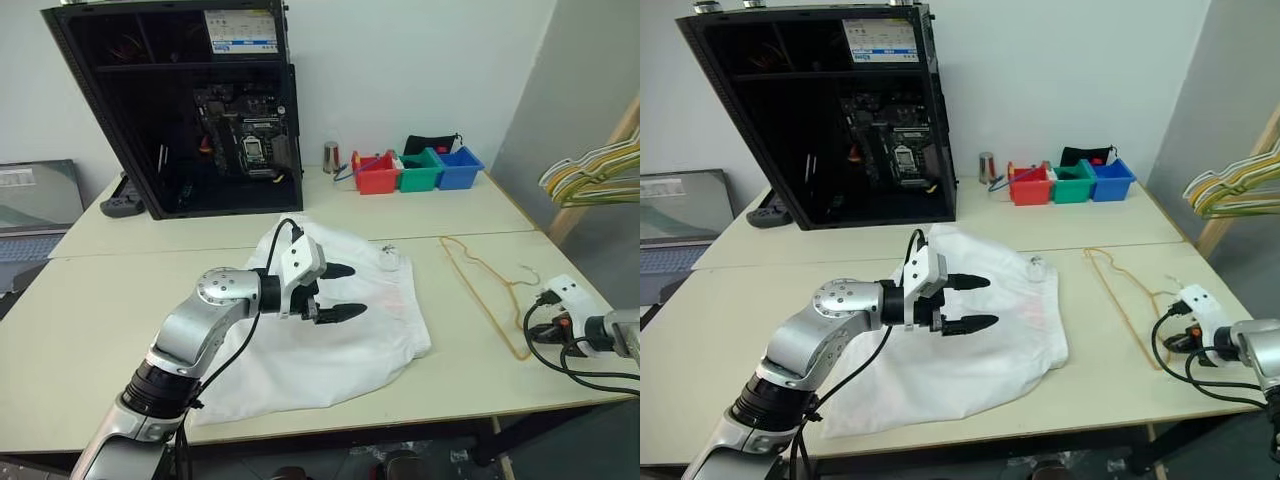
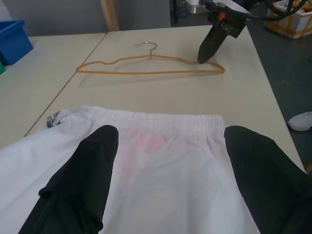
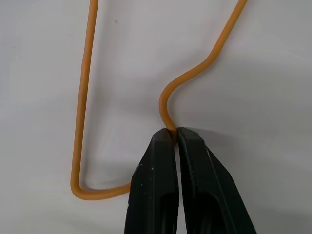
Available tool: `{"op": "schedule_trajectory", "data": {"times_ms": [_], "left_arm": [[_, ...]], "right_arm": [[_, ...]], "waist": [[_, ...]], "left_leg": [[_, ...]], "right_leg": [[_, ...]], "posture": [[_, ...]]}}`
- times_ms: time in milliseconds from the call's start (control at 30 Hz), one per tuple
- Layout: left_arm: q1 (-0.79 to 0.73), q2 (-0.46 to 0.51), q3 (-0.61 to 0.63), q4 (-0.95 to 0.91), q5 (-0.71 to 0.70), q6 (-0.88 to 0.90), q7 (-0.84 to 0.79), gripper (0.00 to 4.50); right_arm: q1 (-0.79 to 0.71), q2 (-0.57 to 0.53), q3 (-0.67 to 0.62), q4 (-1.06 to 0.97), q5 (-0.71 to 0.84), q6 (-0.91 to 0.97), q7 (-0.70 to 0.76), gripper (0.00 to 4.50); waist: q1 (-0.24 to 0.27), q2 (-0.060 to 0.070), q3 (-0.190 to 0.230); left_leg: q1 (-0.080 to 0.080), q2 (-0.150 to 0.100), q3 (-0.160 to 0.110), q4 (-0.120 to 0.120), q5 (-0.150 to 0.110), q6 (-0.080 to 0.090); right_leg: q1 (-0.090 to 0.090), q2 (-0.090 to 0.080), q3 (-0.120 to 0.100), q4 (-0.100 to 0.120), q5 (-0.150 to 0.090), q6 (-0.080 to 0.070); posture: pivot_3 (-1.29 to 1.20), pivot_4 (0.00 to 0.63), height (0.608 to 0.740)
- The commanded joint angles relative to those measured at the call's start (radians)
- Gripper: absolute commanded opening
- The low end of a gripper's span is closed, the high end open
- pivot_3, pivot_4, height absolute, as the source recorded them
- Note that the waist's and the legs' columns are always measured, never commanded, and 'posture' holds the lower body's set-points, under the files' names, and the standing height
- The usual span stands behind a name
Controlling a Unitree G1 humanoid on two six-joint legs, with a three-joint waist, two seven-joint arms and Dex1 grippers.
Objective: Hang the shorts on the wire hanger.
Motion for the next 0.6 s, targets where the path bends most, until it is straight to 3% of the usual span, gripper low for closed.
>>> {"op": "schedule_trajectory", "data": {"times_ms": [33, 167, 233, 467, 600], "left_arm": [[-0.04, -0.005, 0.029, 0.012, 0.004, -0.031, -0.004, 3.76], [-0.075, -0.003, 0.057, 0.051, -0.007, -0.029, 0.0, 3.76], [-0.161, 0.014, 0.098, 0.119, -0.03, -0.008, -0.021, 3.76], [-0.456, 0.112, 0.168, 0.373, -0.059, 0.066, -0.145, 3.76], [-0.515, 0.13, 0.152, 0.491, 0.002, 0.003, -0.165, 3.76]], "right_arm": [[0.008, -0.067, -0.068, -0.059, -0.038, -0.055, -0.066, 0.06], [0.043, -0.136, -0.024, -0.133, -0.136, -0.255, -0.103, 0.06], [0.023, -0.153, 0.039, -0.194, -0.199, -0.382, -0.104, 0.06], [-0.059, -0.156, 0.203, -0.235, -0.398, -0.719, -0.123, 0.06], [-0.158, -0.136, 0.263, -0.195, -0.546, -0.87, -0.211, 0.06]], "waist": [[-0.003, 0.002, -0.001], [-0.016, 0.012, -0.002], [-0.033, 0.011, -0.001], [-0.078, 0.011, -0.001], [-0.09, 0.013, -0.002]], "left_leg": [[-0.001, 0.0, 0.0, 0.0, 0.0, 0.0], [-0.001, 0.0, 0.003, -0.001, 0.0, 0.0], [-0.001, 0.001, 0.003, -0.001, 0.0, 0.0], [-0.002, 0.002, 0.003, -0.002, 0.001, 0.001], [-0.002, 0.001, 0.002, -0.002, 0.001, 0.001]], "right_leg": [[-0.001, 0.0, 0.0, 0.0, 0.0, 0.0], [-0.003, 0.0, 0.002, 0.0, 0.0, 0.0], [-0.002, 0.0, 0.001, 0.0, 0.0, 0.0], [-0.003, 0.002, -0.001, 0.001, 0.0, 0.001], [-0.004, 0.0, 0.001, 0.0, 0.0, 0.001]], "posture": [[-0.22, 0.0, 0.74], [-0.24, 0.0, 0.74], [-0.24, 0.0, 0.74], [-0.22, 0.0, 0.74], [-0.2, 0.0, 0.74]]}}
